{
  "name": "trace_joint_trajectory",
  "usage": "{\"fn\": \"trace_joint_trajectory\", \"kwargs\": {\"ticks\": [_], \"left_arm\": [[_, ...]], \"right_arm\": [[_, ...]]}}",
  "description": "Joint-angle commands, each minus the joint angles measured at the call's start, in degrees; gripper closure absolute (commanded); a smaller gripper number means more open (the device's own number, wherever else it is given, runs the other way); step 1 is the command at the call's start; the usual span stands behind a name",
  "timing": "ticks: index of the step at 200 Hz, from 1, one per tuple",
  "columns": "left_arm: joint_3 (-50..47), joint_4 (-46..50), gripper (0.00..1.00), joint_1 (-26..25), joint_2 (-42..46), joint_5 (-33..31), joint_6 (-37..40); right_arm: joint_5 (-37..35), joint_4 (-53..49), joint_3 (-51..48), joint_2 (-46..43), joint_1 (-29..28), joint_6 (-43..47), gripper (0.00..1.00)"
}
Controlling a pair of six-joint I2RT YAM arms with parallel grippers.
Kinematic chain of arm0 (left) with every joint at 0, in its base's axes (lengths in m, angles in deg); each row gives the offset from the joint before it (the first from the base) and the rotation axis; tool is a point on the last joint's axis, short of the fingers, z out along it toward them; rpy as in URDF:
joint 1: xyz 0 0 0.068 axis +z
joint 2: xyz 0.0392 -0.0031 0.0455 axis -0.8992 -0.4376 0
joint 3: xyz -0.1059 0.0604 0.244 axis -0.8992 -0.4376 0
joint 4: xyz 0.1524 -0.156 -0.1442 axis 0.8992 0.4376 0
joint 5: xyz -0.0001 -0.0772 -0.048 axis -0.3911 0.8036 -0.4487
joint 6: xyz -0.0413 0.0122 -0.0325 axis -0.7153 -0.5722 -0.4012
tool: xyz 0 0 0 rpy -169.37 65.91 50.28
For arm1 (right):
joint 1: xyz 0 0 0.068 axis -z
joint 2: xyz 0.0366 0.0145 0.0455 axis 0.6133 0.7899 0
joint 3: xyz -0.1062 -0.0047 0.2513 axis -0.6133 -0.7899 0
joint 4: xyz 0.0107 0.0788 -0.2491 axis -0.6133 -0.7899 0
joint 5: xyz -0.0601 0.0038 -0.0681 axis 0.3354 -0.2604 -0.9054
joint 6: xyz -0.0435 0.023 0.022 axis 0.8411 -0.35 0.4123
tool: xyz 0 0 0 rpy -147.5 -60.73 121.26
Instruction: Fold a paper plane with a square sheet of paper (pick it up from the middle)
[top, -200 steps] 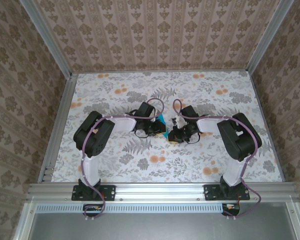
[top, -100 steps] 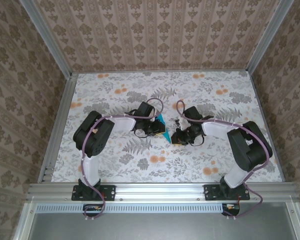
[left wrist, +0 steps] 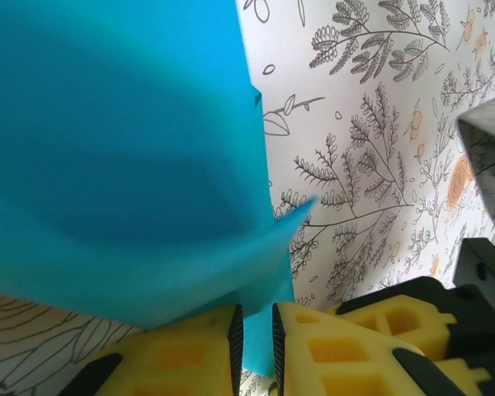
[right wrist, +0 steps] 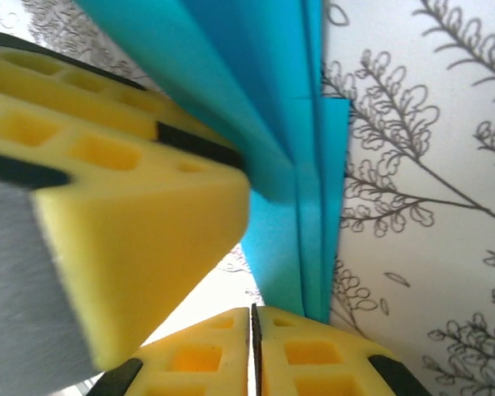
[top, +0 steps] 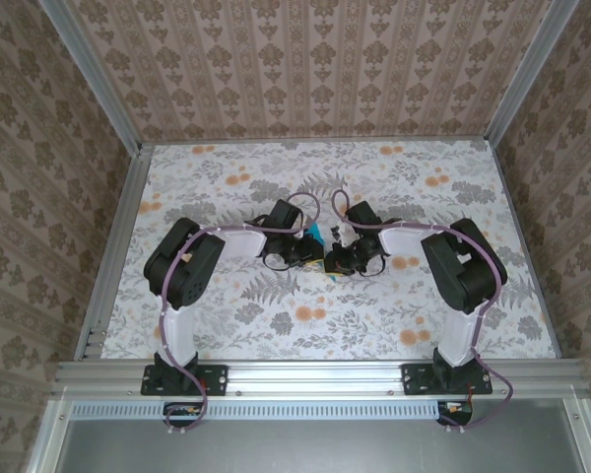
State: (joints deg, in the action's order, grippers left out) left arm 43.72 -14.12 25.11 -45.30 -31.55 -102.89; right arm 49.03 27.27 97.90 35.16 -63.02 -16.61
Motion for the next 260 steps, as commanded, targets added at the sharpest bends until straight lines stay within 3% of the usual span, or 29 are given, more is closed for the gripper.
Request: {"fn": "trace_joint_trajectory", "kwargs": {"ticks": [1, 156, 260], "left_arm": [[-0.2, 1.9, 0.8, 0.3, -1.5, -1.2, -0.2], [7.0, 4.2, 0.76, 8.8, -5.0, 1.5, 7.7], [15.6, 11.9, 0.76, 14.1, -9.3, 1.2, 15.8]], "right_arm": [[-2.3, -1.7, -1.4, 1.1, -0.4, 0.6, 0.89], [-5.6, -5.6, -7.3, 1.1, 0.6, 2.7, 0.9], [-6.9, -6.1, -7.9, 1.7, 0.6, 2.5, 0.9]]}}
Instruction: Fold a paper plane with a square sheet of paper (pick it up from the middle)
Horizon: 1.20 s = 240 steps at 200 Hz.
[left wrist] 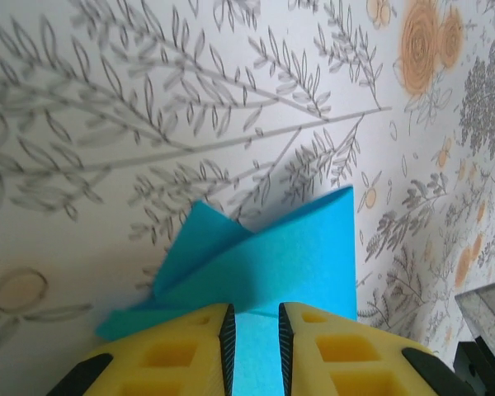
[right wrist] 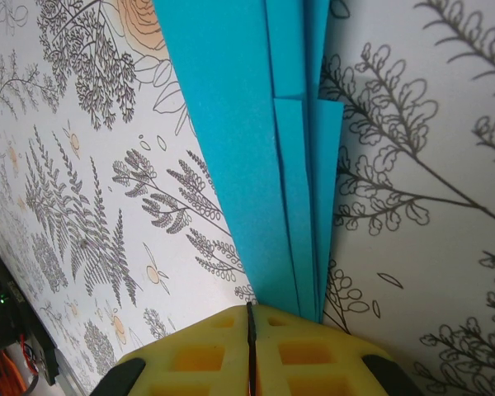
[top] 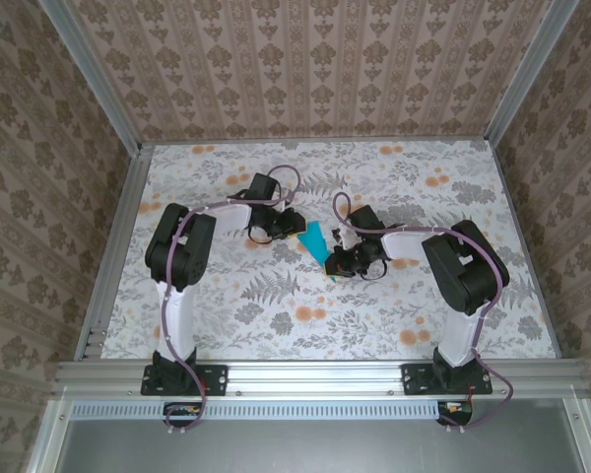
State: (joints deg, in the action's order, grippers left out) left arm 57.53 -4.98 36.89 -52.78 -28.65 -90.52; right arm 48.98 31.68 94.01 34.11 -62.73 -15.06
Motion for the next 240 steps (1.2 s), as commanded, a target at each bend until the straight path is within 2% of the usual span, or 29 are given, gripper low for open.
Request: {"fn": "trace_joint_trajectory", "kwargs": {"ticks": [1, 75, 127, 179, 182, 196, 240], "left_arm": [[1.8, 2.8, 0.76, 2.3, -1.9, -1.7, 3.4], [2.6, 4.0, 0.75, 5.3, -1.7, -2.6, 5.2], [0.9, 2.3, 0.74, 5.5, 6.1, -3.3, 4.5], [-7.4, -3.2, 0.76, 1.4, 14.3, -6.9, 1.5], [-7.8, -3.4, 0.76, -0.2, 14.5, -7.2, 1.3], [-9.5, -4.7, 0.76, -1.6, 15.4, -8.5, 0.4], [-11.6, -9.5, 0.77, -6.3, 12.7, -4.7, -1.8]], "right_arm": [[-6.8, -10.6, -4.0, 2.7, 0.3, 1.0, 0.9], [-6.6, -10.1, -4.1, 2.7, 0.3, 0.7, 0.9], [-6.0, -9.4, -4.1, 2.7, 0.2, 0.3, 0.9], [-5.7, -9.1, -4.0, 2.8, 0.3, 0.1, 0.9], [-5.7, -9.1, -4.1, 2.8, 0.3, 0.2, 0.9], [-5.7, -9.0, -4.0, 3.0, 0.3, 0.2, 0.9], [-5.2, -8.9, -3.8, 3.2, 0.3, 0.0, 0.9]]}}
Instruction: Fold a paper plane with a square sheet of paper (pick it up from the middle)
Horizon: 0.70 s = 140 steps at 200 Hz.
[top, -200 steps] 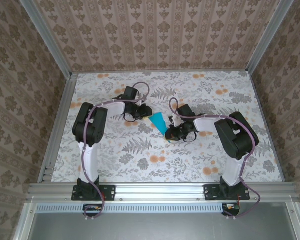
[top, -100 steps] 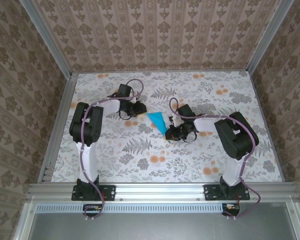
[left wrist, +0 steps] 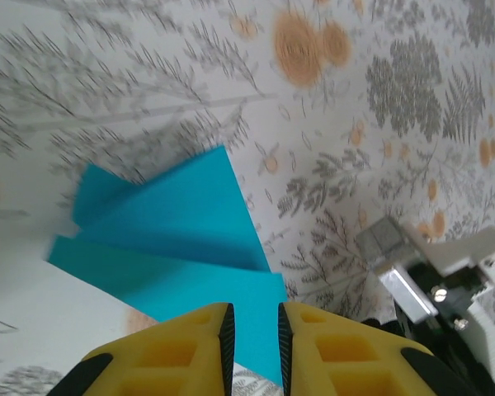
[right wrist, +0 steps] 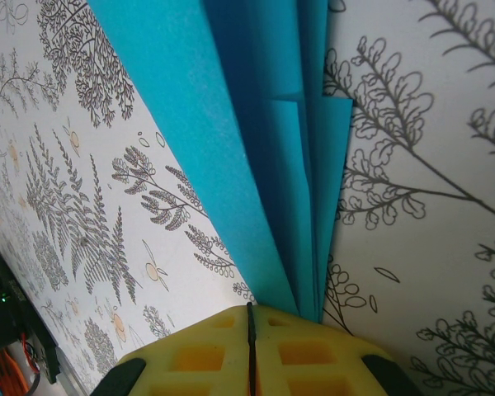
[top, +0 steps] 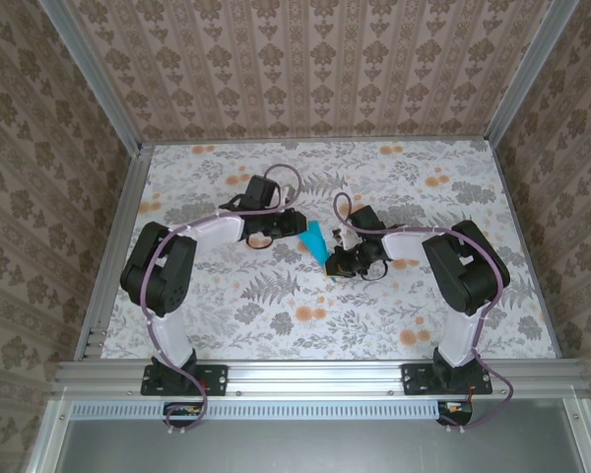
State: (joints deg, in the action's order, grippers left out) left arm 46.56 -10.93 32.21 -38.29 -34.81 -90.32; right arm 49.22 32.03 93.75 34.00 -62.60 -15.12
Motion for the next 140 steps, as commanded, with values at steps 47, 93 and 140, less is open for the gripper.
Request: {"fn": "trace_joint_trajectory", "kwargs": {"ticks": [47, 93, 140], "left_arm": [[1.6, -3.7, 0.77, -2.5, -7.5, 3.2, -2.7], [4.4, 0.2, 0.77, -1.7, -11.0, -0.1, -0.6], [6.7, 3.3, 0.77, 3.5, -12.9, -2.0, 3.0]], "right_arm": [[-5.0, -8.9, -3.7, 3.4, 0.2, -0.2, 0.9], [-4.8, -8.7, -4.0, 3.1, 0.2, -0.3, 0.9], [-4.8, -8.5, -4.5, 2.9, 0.5, -0.3, 0.9]]}}
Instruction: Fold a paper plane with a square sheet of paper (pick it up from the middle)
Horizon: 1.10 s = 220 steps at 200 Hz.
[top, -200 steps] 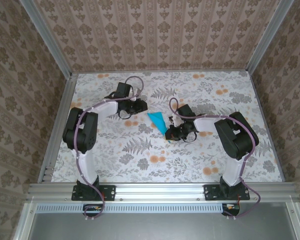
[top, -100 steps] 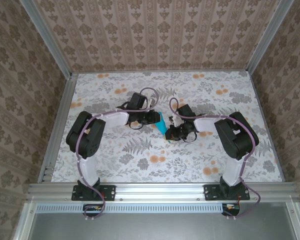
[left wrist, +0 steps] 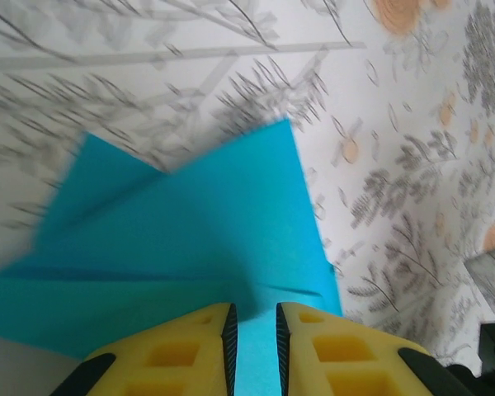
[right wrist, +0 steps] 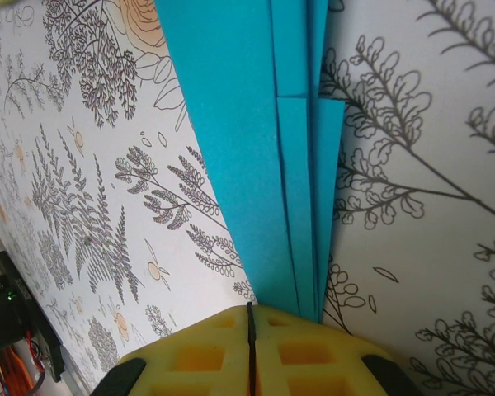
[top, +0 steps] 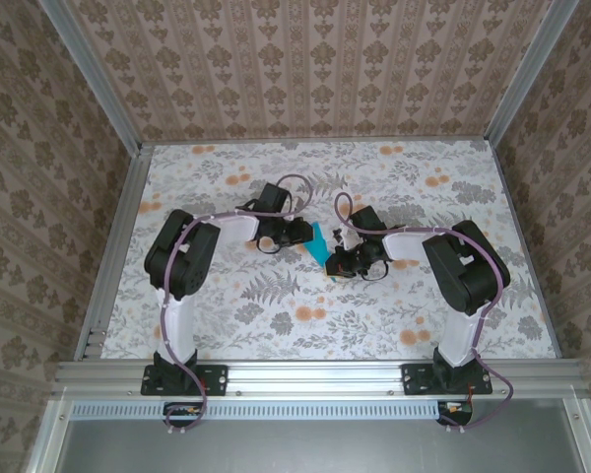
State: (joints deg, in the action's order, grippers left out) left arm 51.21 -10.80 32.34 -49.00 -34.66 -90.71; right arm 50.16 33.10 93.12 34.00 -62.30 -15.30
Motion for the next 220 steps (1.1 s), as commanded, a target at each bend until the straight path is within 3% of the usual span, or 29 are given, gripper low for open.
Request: {"fn": "trace_joint_trajectory", "kwargs": {"ticks": [1, 40, 84, 109, 143, 162, 185, 220], "left_arm": [[2.1, 3.2, 0.77, 3.5, -2.2, -2.1, 3.4], [4.3, 5.9, 0.77, 7.5, -3.0, -2.7, 5.9], [5.6, 9.4, 0.76, 8.2, 1.9, -6.0, 6.4], [4.3, 10.5, 0.73, 8.1, 6.5, -8.6, 5.2], [2.3, 14.6, 0.68, 5.9, 12.7, -14.9, 4.6], [1.6, 17.5, 0.64, 2.4, 15.1, -18.7, 3.6], [0.7, 19.5, 0.58, -1.3, 16.7, -21.4, 0.6], [1.2, 22.0, 0.48, -7.4, 15.8, -23.4, -5.1]], "right_arm": [[-5.7, -9.6, -3.9, 2.9, 0.2, -0.1, 0.9], [-5.6, -9.1, -3.9, 2.9, 0.2, -0.5, 0.9], [-2.5, -6.4, -2.9, -0.4, 0.2, -0.8, 0.86], [-1.4, -4.5, -1.3, -4.3, 0.3, -1.9, 0.79], [-1.4, -0.5, -0.4, -12.2, 0.3, -4.0, 0.61], [-5.4, 0.3, -1.5, -16.7, 0.7, -4.3, 0.5], [-15.7, 0.2, -4.1, -22.4, 1.8, -3.4, 0.4], [-27.3, -2.9, -6.8, -28.4, 5.5, -2.4, 0.32]]}}
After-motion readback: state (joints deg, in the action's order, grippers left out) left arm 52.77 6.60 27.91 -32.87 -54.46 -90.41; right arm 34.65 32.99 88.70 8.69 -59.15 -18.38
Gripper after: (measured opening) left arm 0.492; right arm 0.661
